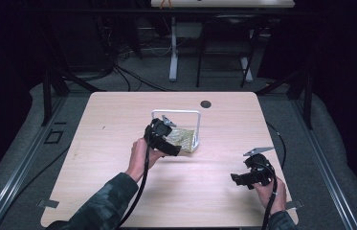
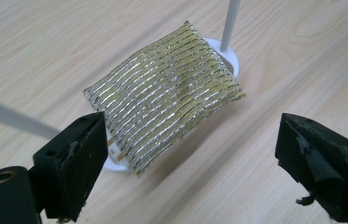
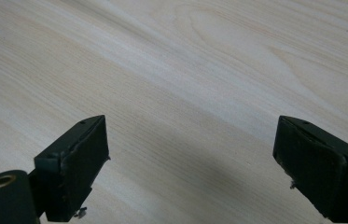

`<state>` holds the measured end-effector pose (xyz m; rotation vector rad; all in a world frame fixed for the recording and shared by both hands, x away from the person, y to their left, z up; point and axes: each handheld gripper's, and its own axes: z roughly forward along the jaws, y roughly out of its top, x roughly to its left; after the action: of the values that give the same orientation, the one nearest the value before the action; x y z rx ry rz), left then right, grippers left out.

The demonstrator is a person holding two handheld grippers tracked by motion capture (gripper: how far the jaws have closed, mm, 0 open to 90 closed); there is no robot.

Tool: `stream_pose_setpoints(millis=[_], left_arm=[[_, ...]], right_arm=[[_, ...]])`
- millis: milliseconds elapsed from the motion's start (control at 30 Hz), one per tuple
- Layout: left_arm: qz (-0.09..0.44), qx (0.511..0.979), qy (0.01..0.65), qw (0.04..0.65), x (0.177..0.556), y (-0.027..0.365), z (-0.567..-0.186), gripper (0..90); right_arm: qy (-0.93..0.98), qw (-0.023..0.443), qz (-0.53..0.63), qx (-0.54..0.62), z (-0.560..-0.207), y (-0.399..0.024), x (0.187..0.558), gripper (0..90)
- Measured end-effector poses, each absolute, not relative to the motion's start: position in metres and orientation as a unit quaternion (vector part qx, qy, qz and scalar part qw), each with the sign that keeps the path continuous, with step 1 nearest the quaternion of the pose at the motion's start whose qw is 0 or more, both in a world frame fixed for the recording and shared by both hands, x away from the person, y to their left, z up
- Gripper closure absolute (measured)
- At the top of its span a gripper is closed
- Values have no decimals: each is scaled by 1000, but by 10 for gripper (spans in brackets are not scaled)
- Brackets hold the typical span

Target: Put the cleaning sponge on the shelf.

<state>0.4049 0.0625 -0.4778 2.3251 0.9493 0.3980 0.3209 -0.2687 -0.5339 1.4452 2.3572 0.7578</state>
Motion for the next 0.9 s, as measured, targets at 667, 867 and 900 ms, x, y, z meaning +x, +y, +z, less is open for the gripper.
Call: stream_pose_setpoints(millis=[667, 867, 900], left_arm=[[165, 857, 398, 283, 362, 153, -476, 0], [161, 846, 428, 275, 352, 185, -490, 0], [161, 845, 431, 273, 351, 188, -493, 0]], right_arm=[[816, 136, 261, 498, -535, -266, 319, 98], [820, 135, 258, 492, -536, -263, 319, 98], [822, 134, 255, 492, -536, -263, 319, 98]])
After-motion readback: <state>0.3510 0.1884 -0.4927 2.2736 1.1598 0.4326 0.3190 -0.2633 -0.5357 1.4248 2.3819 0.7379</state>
